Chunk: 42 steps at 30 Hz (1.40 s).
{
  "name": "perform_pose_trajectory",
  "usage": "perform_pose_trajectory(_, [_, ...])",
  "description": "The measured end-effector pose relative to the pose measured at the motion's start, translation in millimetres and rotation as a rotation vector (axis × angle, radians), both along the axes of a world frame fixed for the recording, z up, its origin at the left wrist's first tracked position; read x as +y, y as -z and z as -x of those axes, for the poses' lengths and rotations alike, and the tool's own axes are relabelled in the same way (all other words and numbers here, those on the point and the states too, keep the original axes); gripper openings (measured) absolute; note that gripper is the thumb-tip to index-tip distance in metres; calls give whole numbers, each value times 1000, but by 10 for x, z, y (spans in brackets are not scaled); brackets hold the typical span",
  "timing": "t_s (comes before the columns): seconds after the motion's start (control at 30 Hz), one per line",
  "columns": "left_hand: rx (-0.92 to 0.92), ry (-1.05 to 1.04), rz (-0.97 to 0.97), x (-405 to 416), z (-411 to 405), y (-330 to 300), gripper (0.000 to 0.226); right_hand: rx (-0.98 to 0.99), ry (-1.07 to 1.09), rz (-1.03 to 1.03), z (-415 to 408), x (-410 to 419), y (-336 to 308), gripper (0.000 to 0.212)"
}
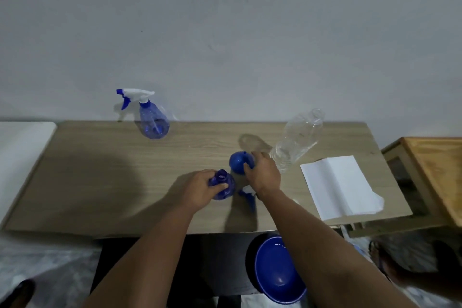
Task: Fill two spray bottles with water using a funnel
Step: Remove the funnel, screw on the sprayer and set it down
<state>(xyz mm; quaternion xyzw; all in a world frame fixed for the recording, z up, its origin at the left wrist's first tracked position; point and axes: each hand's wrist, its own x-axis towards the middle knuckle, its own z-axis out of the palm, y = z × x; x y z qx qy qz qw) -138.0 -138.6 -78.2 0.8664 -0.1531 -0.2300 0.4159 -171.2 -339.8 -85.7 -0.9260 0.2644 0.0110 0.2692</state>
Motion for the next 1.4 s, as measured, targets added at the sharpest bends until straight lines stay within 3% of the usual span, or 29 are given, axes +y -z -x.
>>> perform_pose_trajectory(0.13, [-6,-29,-17,-16,78,0,25,93,50,12,276,-126,-77,25])
perform_pose_trajectory(0.27, [-24,-37,-55,-37,149,-13,27,382,56,-51,446,-305,-49,39])
perform_pose_trajectory(0.37, [-46,-32,-74,-33,159,-14,26,460,10,-74,423,-355,45,42])
perform_pose_trajectory(0.6, [11,-91,-16,-54,214,29,19,449,-104,-8,396,-308,-11,34])
perform_pose_trajectory(0.7, [43,-97,4,-58,256,34,25,315,-74,12,229,-341,-368,14])
perform_pose_trajectory(0.8, [56,-114,25,-44,271,30,30,250,-104,69,84,-380,-690,28])
perform_pose_trajectory(0.9, [53,-108,27,-58,287,-19,23,420,-211,-19,154,-358,-747,20])
perform_pose_trajectory(1.03, [63,-115,42,-57,292,9,21,617,-294,-113,445,-234,-369,64])
perform_pose_trajectory(1.2, [80,-110,50,-35,242,82,23,447,-134,-23,663,-190,51,46])
perform_pose_trajectory(1.33, [99,-119,78,-25,226,141,24,345,20,-49,723,-191,59,65])
perform_pose_trajectory(1.4, [97,-131,80,-32,242,106,22,384,80,-58,740,-224,75,62])
